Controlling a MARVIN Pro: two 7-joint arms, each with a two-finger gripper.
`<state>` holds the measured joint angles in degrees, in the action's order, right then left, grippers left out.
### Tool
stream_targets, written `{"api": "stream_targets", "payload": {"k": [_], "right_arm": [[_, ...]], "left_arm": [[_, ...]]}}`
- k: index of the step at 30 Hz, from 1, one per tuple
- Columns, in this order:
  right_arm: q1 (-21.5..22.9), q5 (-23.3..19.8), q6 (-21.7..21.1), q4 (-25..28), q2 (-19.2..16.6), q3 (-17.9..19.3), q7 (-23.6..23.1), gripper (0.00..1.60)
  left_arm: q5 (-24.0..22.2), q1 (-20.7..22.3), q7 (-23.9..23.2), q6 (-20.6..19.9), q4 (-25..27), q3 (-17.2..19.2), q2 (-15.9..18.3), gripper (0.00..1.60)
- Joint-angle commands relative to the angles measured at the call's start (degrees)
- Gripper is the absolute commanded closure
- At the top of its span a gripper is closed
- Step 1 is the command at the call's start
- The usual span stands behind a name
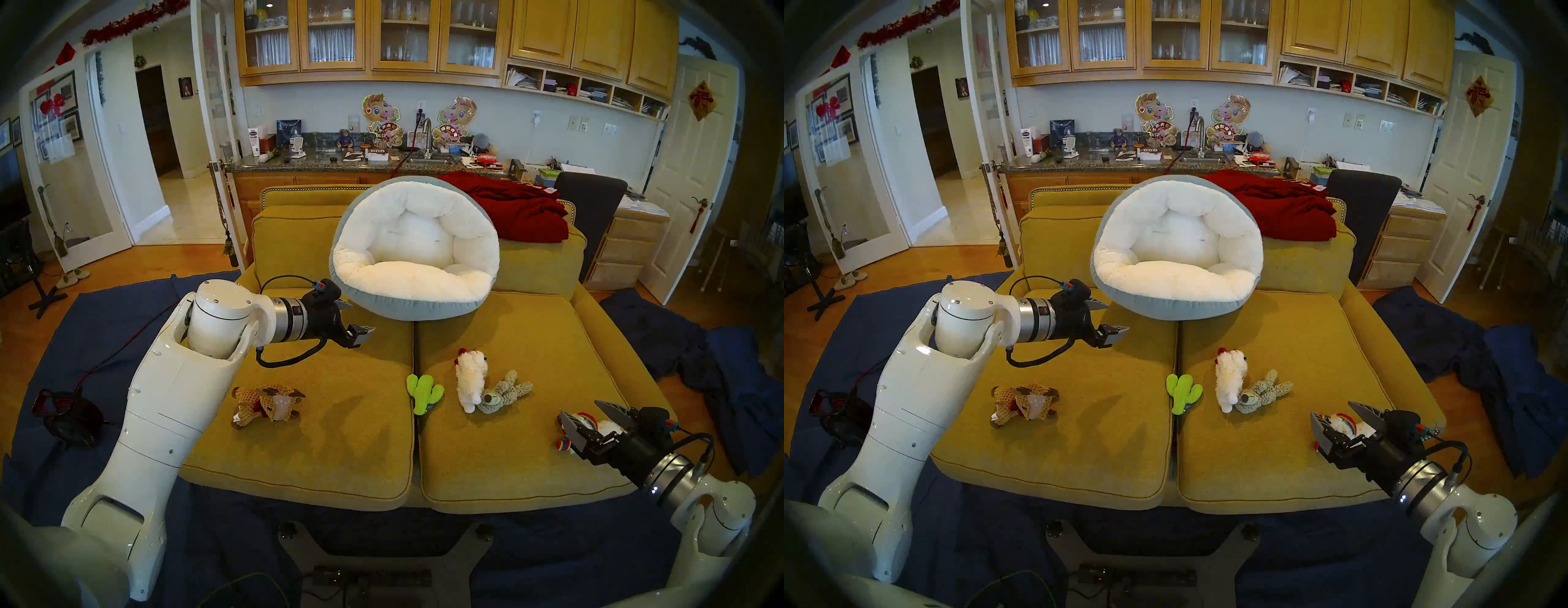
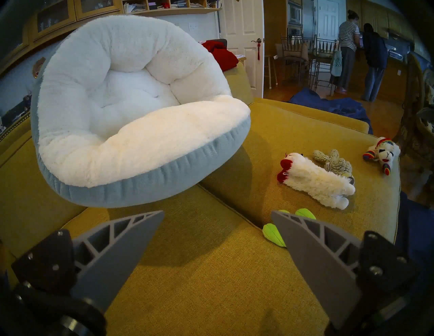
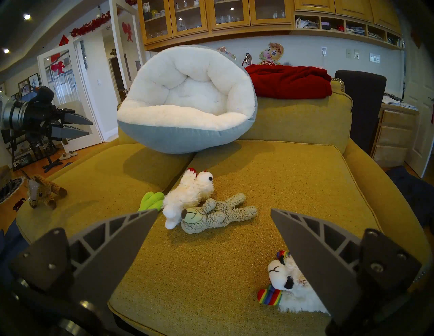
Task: Put toys into dog bed
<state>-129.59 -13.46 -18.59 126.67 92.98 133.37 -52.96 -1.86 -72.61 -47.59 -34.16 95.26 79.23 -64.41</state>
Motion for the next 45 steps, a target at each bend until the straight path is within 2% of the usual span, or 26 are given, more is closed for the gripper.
{"api": "stream_targets", "payload": {"k": [1,8,11,13,17,18,23,28,36,45], "right_arm": [[-0.91,0.33,-1.93,4.12,0.14,1.43,0.87,0.00],[-2.26,1.16,-3.67,6.67,-1.26,4.80,1.68,0.00],[-2.52,0.49,-6.52,7.70,-2.67,8.32,1.55,0.00],[-2.49,0.26,-7.00,7.73,-2.94,9.04,1.42,0.00],[-2.32,0.30,-11.72,6.79,-5.18,11.19,1.35,0.00],[-2.32,0.30,-11.72,6.79,-5.18,11.19,1.35,0.00],[-0.21,2.66,-16.00,4.03,-8.37,8.30,2.88,0.00],[3.63,5.00,-18.32,1.19,-10.86,4.27,5.27,0.00],[8.58,8.09,-20.44,-2.69,-13.32,-0.47,8.87,0.00],[11.81,10.53,-21.03,-5.55,-13.57,-3.86,12.65,0.00]], "left_arm": [[-0.05,1.80,-0.04,0.17,1.15,0.42,-0.02,0.00],[-0.05,1.78,-0.03,0.19,1.15,0.44,-0.03,0.00],[-0.06,1.76,-0.02,0.21,1.14,0.44,-0.04,0.00],[-0.06,1.76,-0.02,0.21,1.14,0.44,-0.04,0.00],[-0.05,1.78,-0.03,0.19,1.15,0.43,-0.03,0.00],[-0.05,1.78,-0.03,0.19,1.15,0.43,-0.03,0.00],[-0.05,1.79,-0.03,0.18,1.15,0.43,-0.03,0.00],[-0.05,1.76,-0.01,0.21,1.14,0.44,-0.04,0.00],[-0.05,1.75,0.00,0.22,1.14,0.45,-0.05,0.00],[-0.05,1.77,-0.02,0.20,1.15,0.44,-0.04,0.00]]}}
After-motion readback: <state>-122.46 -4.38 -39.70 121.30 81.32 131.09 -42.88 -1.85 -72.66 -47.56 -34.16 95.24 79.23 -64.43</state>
